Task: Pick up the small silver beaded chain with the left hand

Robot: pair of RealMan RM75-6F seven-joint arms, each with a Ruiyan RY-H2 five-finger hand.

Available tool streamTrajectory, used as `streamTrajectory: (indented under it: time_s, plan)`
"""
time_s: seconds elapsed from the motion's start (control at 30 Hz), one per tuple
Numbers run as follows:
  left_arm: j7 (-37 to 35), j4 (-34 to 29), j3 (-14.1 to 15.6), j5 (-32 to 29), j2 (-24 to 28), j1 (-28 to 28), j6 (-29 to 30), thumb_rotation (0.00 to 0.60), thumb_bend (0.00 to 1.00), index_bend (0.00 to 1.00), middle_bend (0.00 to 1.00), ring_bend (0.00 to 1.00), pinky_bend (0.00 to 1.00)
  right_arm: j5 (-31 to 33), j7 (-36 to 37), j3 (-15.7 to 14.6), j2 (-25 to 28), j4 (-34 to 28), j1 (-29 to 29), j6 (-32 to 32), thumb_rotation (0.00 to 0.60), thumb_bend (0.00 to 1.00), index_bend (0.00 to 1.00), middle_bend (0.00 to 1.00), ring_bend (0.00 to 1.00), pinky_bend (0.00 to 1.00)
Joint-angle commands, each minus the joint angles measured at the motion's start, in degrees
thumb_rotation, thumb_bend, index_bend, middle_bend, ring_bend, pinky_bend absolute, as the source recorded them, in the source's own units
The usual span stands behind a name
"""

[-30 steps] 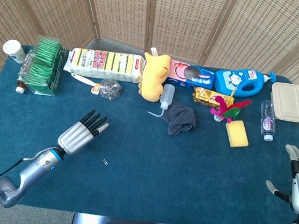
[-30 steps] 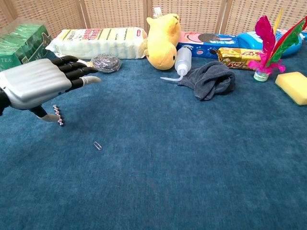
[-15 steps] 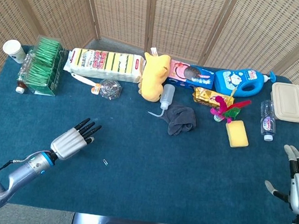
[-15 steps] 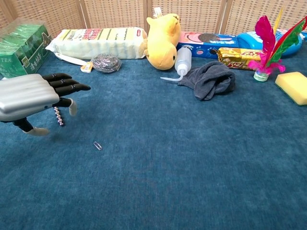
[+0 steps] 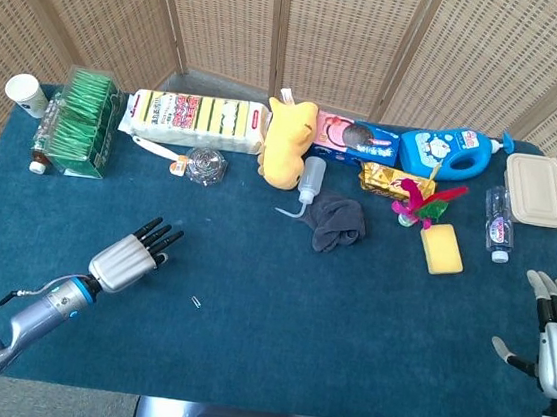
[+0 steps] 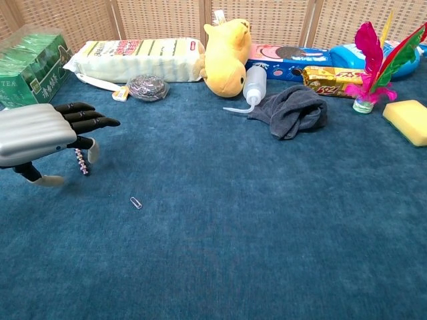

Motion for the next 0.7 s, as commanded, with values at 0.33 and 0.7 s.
streamTrajectory:
  time_s: [0.33,0.7]
  plan:
    - [1.25,0.60,-0.50,-0.87,-1.36,-0.75,-1.39,0.600,0.50,0.43,0.00,0.00,0.00,-0.01,0.71,-0.14,0.51,-0.07,0.04,-0.46,0.600,0.17,0.00,0.00,0.00,0.00]
    - [2.45,1.32,-1.04,-2.04,-2.25,-0.95,-2.04,0.600,0.52,0.43,0.00,0.00,0.00,-0.11,1.36,-0.24,0.81,-0.23,0.00,-0.59,0.600,0.17,0.00,0.00,0.00,0.00]
